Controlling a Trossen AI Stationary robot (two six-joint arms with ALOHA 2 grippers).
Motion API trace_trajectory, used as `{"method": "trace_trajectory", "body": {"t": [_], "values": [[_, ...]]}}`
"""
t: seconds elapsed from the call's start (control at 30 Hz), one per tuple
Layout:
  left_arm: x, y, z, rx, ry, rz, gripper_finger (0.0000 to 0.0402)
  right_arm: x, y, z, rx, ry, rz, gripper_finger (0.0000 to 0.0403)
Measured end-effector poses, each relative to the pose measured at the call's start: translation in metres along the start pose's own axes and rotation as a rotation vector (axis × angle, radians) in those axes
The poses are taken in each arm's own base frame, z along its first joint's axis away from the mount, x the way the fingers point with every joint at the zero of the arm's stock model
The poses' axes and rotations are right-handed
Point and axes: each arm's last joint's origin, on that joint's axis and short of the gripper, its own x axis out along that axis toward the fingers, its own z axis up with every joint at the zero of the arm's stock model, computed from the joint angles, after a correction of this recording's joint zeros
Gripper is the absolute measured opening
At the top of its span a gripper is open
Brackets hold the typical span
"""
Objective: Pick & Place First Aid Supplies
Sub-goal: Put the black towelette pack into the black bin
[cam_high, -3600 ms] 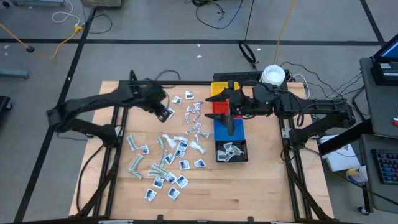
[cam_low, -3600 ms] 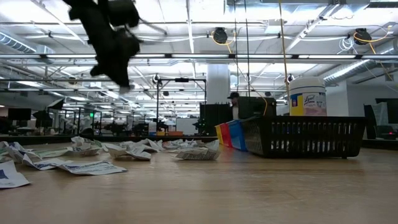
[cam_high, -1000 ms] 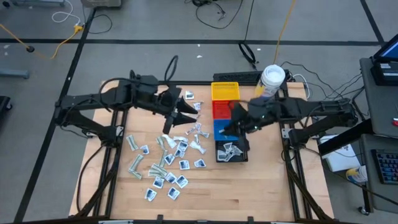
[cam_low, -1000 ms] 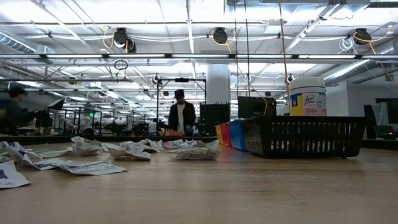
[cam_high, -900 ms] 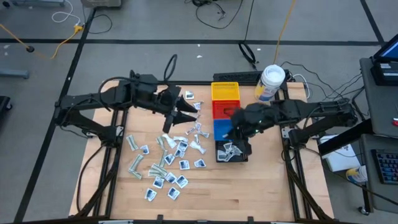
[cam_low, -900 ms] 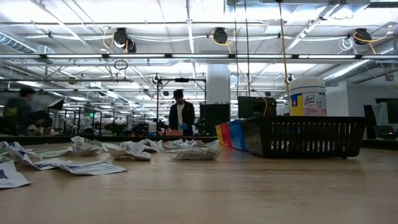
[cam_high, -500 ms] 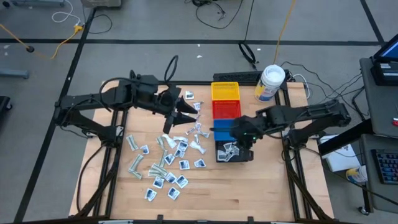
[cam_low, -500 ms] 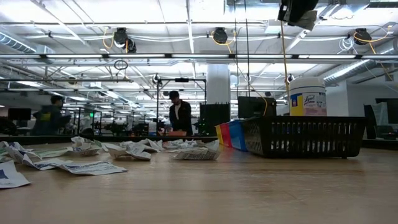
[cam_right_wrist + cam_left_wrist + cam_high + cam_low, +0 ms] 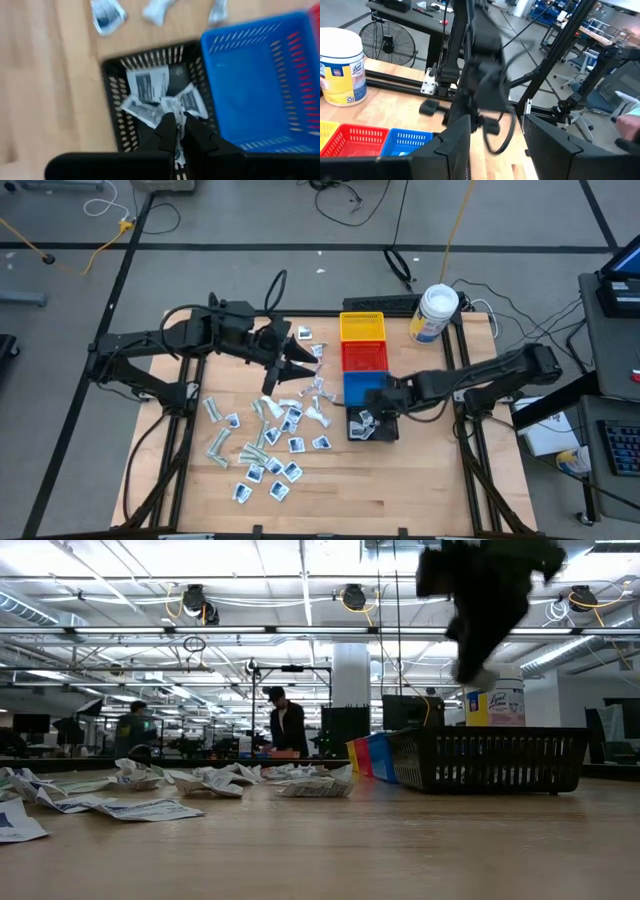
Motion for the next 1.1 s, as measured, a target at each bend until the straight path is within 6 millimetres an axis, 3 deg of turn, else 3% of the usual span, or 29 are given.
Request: {"method": "trace_trajectory", "body": {"t": [0.2, 0.33, 0.5, 0.67, 0.83, 1.1], "values": [[0.000, 0.000, -0.001, -0.005, 0.014, 0.004, 0.0189, 0.043, -0.008, -0.033, 0.000, -0.001, 0.004, 0.0012], [0.000, 0.001, -0.004, -0.013, 0.038, 0.011, 0.0189, 0.050, -0.010, -0.039, -0.008, -0.014, 0.013, 0.0036], [0.000, 0.002, -0.005, -0.020, 0.050, 0.026, 0.0189, 0.047, -0.005, -0.035, -0.010, -0.005, 0.118, 0.0110], [0.000, 0.002, -0.005, -0.022, 0.053, 0.031, 0.0189, 0.042, -0.006, -0.031, -0.004, -0.050, 0.096, 0.0206], [0.000, 0.003, -0.007, -0.026, 0.063, 0.039, 0.0189, 0.020, -0.006, -0.005, 0.002, -0.254, 0.156, 0.0265], [0.000, 0.003, -0.006, -0.023, 0.053, 0.054, 0.0189, -0.052, -0.006, 0.059, -0.026, -0.619, 0.214, 0.0278]]}}
